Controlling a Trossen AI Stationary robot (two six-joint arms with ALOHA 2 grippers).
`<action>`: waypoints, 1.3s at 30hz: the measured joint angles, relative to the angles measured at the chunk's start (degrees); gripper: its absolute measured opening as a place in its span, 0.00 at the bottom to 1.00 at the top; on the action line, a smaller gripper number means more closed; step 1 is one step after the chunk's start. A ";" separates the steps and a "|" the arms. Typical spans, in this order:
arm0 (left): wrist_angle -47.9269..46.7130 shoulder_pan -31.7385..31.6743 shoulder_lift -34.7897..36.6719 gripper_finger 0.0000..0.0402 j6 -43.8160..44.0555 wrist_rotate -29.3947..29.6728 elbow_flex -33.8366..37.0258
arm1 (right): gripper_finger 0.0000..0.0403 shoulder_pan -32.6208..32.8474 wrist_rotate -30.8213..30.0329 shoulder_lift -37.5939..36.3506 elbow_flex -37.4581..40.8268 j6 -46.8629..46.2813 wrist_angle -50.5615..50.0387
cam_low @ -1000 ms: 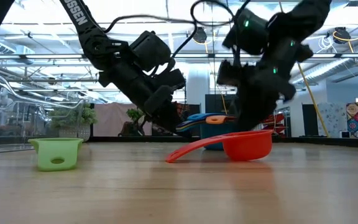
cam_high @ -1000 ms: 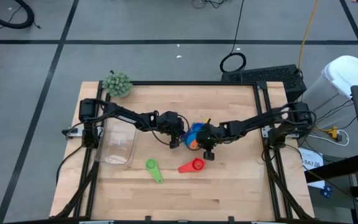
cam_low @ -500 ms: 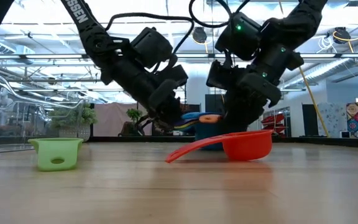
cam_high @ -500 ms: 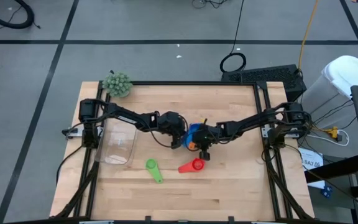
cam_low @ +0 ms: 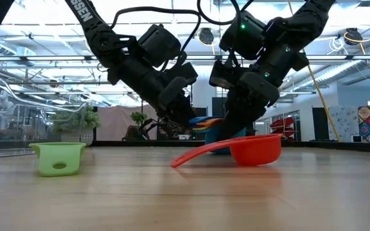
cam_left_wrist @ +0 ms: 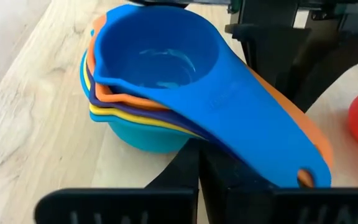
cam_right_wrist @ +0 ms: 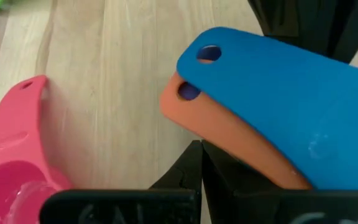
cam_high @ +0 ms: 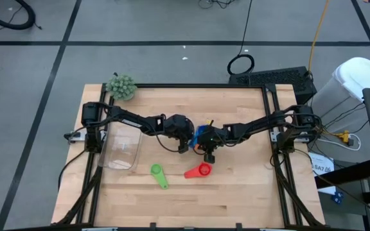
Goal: Nest measuring cups in basket
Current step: Stack the bottom stacked measuring cup on top of the top stacked measuring cup, then stack the red measuring cup on top of the blue measuring cup
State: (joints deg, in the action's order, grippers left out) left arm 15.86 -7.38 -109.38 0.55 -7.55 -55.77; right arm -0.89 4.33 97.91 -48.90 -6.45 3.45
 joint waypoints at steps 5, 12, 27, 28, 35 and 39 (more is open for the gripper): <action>-0.75 0.02 0.00 0.03 -0.01 0.00 -0.02 | 0.00 0.00 -0.01 0.00 0.00 -0.36 0.01; -1.05 0.13 0.00 0.05 0.23 0.06 -0.04 | 0.00 0.09 -0.01 -1.47 0.00 -1.49 2.24; -2.13 1.15 0.02 0.05 0.85 0.29 -0.04 | 0.00 1.37 -0.04 -1.75 -0.02 -3.40 1.57; -2.77 1.03 0.02 0.05 0.38 0.35 -0.07 | 0.00 1.75 -0.06 -1.75 -0.02 -3.40 1.00; -7.46 -1.18 0.82 0.05 -1.06 2.87 -0.07 | 0.00 4.89 0.01 -4.26 -0.02 -1.57 -1.72; -10.09 -1.86 4.11 0.05 -2.43 2.94 -0.01 | 0.00 6.23 -0.07 -8.60 -0.02 1.16 -3.12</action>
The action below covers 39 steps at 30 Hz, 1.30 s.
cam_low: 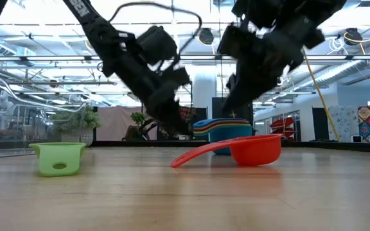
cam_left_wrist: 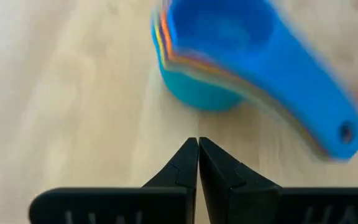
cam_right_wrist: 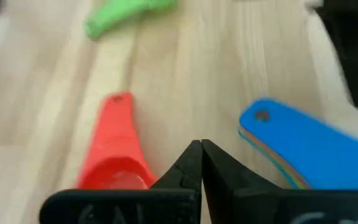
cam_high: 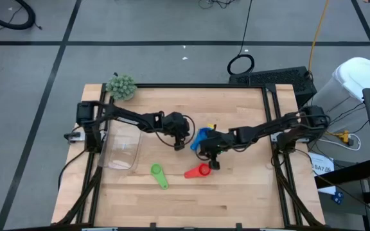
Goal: Nest measuring cups in basket
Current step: Stack the red measuring cup on top of the blue measuring cup
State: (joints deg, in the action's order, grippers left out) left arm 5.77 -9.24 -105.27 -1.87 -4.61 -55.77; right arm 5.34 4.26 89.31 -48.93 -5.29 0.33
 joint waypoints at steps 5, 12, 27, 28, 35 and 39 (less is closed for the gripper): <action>-3.56 0.30 8.32 0.05 -0.46 0.27 -0.06 | 0.00 0.59 -1.39 -6.62 -0.08 0.44 -3.91; -8.99 8.18 17.86 0.05 -0.38 3.03 -0.06 | 0.10 4.61 -1.30 -10.80 -0.04 -1.39 -10.57; -9.33 29.08 23.71 0.05 -2.09 30.52 -0.06 | 0.48 8.04 -5.59 -5.35 0.07 -19.65 -18.85; -9.25 29.67 23.71 0.05 -2.44 30.68 -0.05 | 0.48 8.04 -5.51 -4.62 0.07 -20.74 -18.36; -9.35 31.78 23.71 0.05 -4.42 34.26 -0.04 | 0.47 8.02 -4.16 -2.39 0.07 -27.14 -12.89; -9.38 32.25 23.71 0.05 -5.57 34.77 -0.05 | 0.47 8.02 -4.56 -2.44 0.07 -28.12 -11.23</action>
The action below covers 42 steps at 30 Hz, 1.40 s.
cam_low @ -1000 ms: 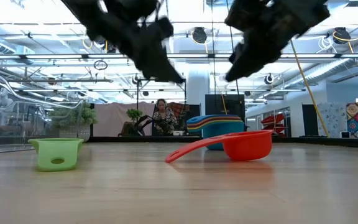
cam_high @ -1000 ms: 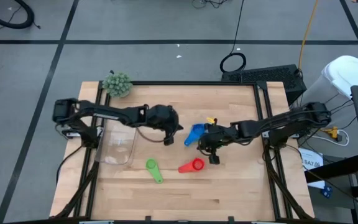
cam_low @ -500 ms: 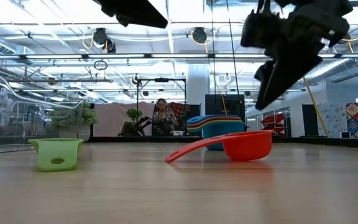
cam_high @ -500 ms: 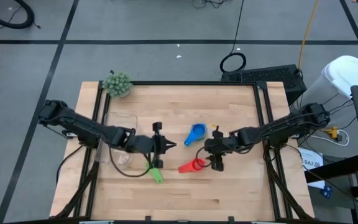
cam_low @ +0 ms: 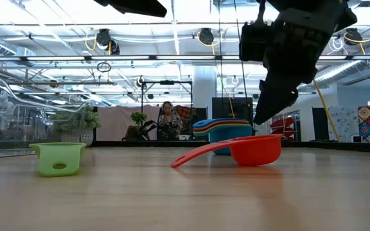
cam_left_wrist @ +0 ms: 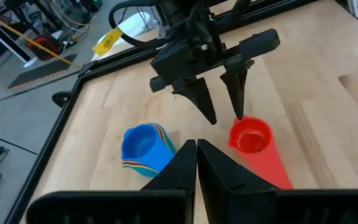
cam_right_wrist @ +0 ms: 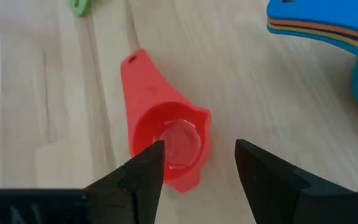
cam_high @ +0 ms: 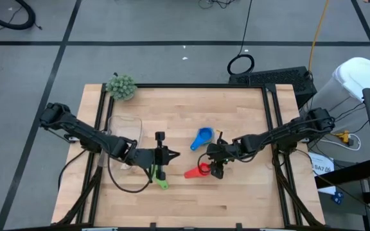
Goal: Nest measuring cups in basket
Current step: Stack the red measuring cup on top of the blue measuring cup
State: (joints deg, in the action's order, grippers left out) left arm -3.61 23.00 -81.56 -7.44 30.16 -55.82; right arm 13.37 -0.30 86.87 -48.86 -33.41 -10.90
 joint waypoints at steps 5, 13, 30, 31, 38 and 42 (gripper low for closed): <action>0.32 -0.08 -0.01 0.05 -0.71 0.12 -0.01 | 0.47 -0.02 -1.28 0.31 0.00 -0.48 -0.15; 0.49 0.07 -0.02 0.05 -1.75 0.10 0.01 | 0.46 0.22 -1.09 3.69 0.00 -2.38 1.44; 0.21 0.07 -0.02 0.05 -1.78 0.03 0.01 | 0.18 0.24 0.22 10.41 -0.15 0.12 3.16; 0.12 0.07 -0.02 0.05 -1.68 0.03 0.01 | 0.10 0.23 0.11 10.23 -0.15 1.21 2.56; -1.35 0.07 -0.02 0.05 -1.01 0.02 0.01 | 0.02 0.58 -4.12 5.78 -0.37 5.79 -1.85; -1.83 -0.11 -0.02 0.05 -0.85 0.25 0.01 | 0.01 0.59 -11.50 0.14 -6.83 11.58 -13.83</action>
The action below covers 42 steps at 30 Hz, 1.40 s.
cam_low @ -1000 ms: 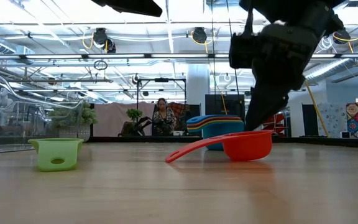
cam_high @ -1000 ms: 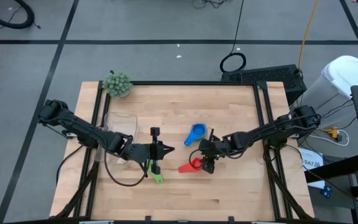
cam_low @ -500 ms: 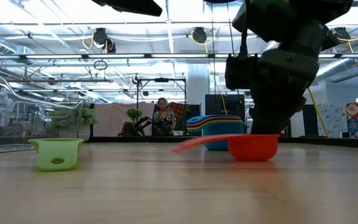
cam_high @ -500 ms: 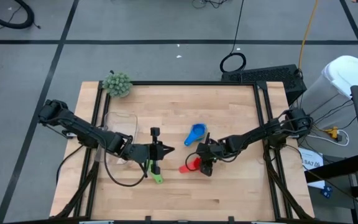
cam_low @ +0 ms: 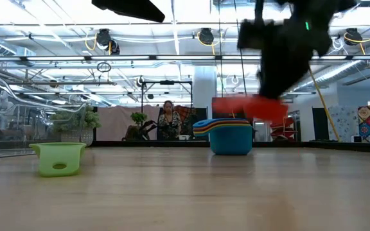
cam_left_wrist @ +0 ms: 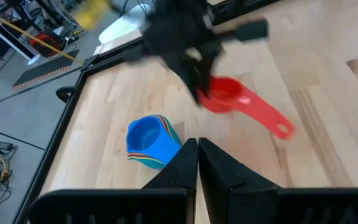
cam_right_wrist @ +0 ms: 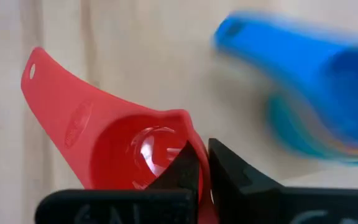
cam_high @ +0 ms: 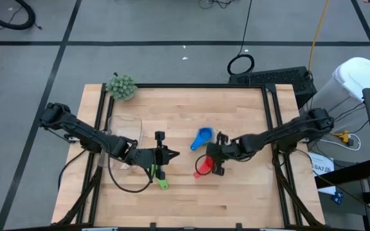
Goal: Nest measuring cups in basket
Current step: Stack the red measuring cup on top of the blue measuring cup
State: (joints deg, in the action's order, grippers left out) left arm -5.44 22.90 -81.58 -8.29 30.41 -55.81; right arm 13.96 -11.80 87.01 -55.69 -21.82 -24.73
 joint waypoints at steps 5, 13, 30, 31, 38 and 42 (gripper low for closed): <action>0.14 -0.78 0.00 0.05 0.00 0.12 0.00 | 0.01 -1.57 -10.35 -1.63 -12.40 12.87 -12.39; 2.41 -1.60 0.00 0.05 0.61 0.27 0.00 | 0.01 -10.54 -9.01 -1.16 -16.91 27.25 -15.48; 2.43 -1.86 0.00 0.05 1.31 0.77 0.00 | 0.01 -19.64 4.31 0.38 -6.82 30.93 -2.89; 2.43 -1.90 0.00 0.05 1.29 0.79 0.00 | 0.01 -19.80 4.40 0.96 -6.58 30.93 -3.19; 2.43 -2.03 -0.04 0.05 1.51 0.79 0.07 | 0.01 -20.99 4.61 1.97 -4.77 30.90 0.31; 2.36 -2.03 -0.04 0.05 2.01 0.79 0.07 | 0.01 -21.89 6.02 2.40 -3.86 31.02 2.27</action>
State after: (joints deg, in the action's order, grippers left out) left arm -3.07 20.86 -81.62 -6.29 31.20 -55.75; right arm -7.93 -5.78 89.41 -59.55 9.19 -22.46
